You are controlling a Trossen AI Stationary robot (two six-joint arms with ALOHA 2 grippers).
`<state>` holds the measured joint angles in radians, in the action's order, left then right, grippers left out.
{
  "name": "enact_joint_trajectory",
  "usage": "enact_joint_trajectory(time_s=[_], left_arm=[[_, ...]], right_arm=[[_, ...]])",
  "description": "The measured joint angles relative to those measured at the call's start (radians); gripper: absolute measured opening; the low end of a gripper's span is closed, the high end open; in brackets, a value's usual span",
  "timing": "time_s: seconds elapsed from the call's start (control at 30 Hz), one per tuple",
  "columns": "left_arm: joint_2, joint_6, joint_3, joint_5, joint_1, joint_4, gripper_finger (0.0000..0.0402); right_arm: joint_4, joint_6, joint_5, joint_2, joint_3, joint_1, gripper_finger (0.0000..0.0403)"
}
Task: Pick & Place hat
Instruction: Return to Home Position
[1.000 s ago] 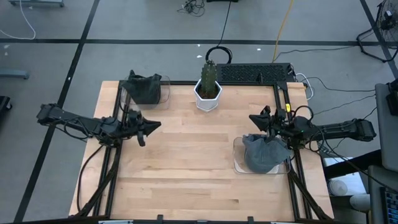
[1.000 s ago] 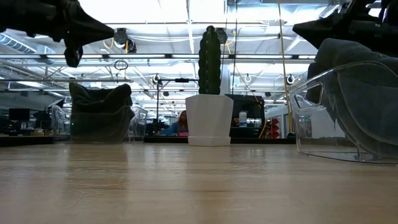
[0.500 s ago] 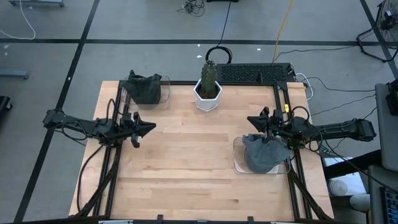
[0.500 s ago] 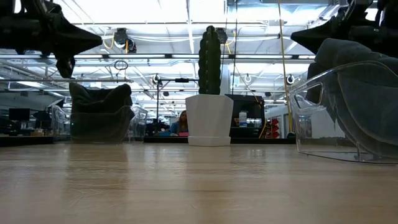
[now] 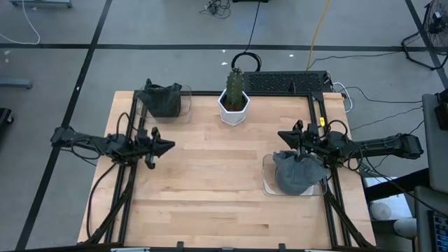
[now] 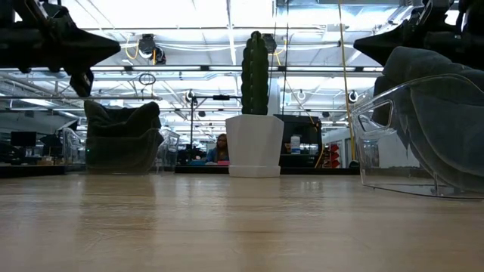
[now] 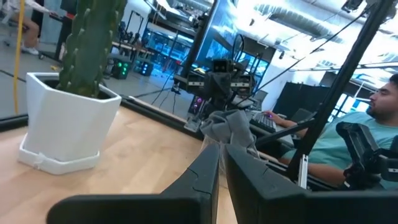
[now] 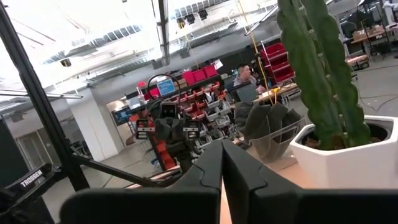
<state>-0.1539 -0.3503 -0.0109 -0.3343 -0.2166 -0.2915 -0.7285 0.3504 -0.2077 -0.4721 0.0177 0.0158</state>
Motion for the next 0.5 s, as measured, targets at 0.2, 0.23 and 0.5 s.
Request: enact_joint_trajectory(time_s=[0.2,0.23,0.5], left_arm=[[0.0,-0.023,0.0,0.134,0.097,-0.002,0.0035],[0.0,-0.028,0.0,0.15,0.112,-0.002,0.0035],[-0.001,0.005,-0.001,0.063,0.178,0.108,0.0035]], right_arm=[[0.0,0.0,0.0,0.0,0.0,0.0,0.0],[0.0,-0.003,0.0,0.0,0.0,0.0,0.0],[0.009,-0.085,0.001,-0.001,0.0,0.0,0.0]])
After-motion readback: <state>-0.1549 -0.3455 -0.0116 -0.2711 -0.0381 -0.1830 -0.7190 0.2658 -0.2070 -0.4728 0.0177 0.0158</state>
